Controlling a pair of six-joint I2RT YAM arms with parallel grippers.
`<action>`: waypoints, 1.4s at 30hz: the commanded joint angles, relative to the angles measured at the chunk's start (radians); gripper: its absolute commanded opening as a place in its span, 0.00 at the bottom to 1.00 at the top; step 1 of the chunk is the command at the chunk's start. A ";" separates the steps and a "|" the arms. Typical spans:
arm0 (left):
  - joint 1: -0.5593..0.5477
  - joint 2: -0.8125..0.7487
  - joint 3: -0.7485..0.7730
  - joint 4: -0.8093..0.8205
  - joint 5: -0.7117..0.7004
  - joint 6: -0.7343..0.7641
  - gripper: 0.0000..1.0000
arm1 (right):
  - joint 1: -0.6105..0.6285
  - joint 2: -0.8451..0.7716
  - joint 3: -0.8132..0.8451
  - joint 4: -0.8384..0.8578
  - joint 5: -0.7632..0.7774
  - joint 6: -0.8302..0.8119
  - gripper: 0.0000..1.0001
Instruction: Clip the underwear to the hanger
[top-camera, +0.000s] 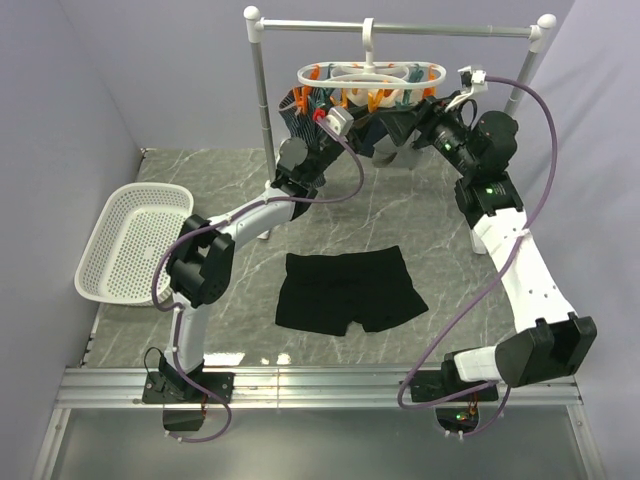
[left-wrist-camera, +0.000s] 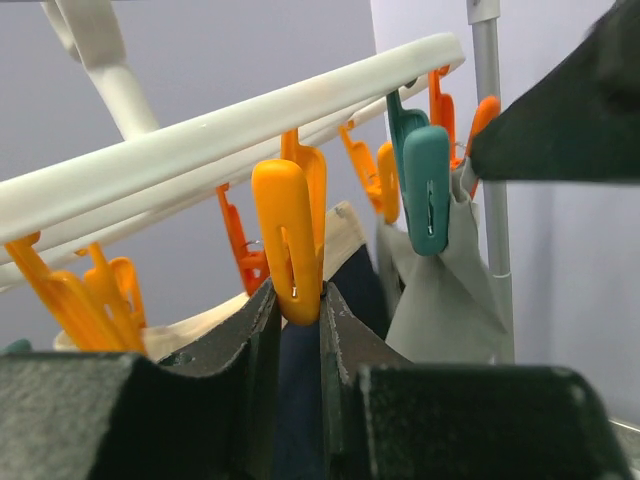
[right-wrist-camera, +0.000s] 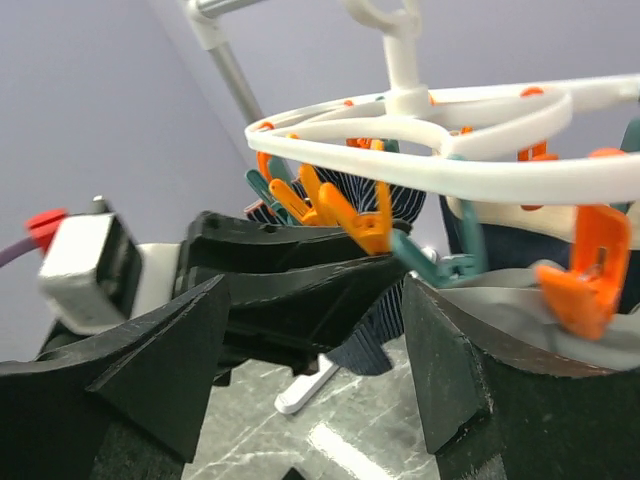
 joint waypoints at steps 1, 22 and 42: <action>-0.007 -0.067 -0.012 0.016 0.038 0.000 0.00 | 0.005 0.022 -0.009 0.084 0.043 0.062 0.77; -0.019 -0.071 -0.009 -0.024 0.100 -0.009 0.00 | 0.077 0.111 0.008 0.193 0.180 0.028 0.69; -0.019 -0.094 -0.056 0.006 0.148 -0.018 0.00 | 0.107 0.168 0.063 0.227 0.255 0.029 0.65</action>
